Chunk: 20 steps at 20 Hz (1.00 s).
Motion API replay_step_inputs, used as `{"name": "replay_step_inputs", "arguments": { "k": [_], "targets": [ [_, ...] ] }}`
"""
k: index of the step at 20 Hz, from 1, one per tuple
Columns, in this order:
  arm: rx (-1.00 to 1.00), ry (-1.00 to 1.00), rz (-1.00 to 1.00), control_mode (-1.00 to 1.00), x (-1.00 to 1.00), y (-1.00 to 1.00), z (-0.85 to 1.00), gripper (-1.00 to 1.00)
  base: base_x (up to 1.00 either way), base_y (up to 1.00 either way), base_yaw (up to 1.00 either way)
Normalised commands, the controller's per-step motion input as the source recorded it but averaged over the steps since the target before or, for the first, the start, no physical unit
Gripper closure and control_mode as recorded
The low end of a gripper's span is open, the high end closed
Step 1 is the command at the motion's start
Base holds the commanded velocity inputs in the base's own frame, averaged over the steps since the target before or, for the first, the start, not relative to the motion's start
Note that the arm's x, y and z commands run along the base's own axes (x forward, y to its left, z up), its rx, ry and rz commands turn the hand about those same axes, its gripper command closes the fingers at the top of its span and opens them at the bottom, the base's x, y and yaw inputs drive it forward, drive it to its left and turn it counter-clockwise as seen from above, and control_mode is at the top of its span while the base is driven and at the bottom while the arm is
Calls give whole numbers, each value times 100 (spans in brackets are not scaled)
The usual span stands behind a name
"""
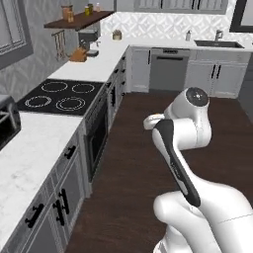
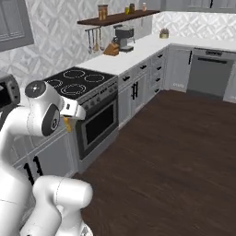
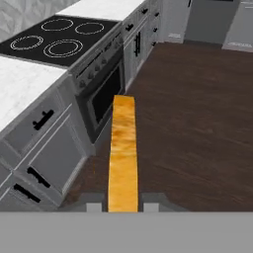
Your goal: Start the toaster. Once the lever pops up, take the bread to the plate on the dining counter.
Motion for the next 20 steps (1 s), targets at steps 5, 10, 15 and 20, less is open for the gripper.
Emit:
{"name": "replay_step_inputs", "arguments": {
  "k": [5, 10, 15, 20],
  "targets": [
    [0, 0, 0, 100, 0, 0, 0, 100, 2, -31, -60],
    [0, 0, 0, 100, 0, 0, 0, 100, 40, -10, -72],
    [0, 0, 0, 100, 0, 0, 0, 100, 96, 8, -54],
    [0, 0, 0, 100, 0, 0, 0, 100, 100, 21, -49]
  ]
}}
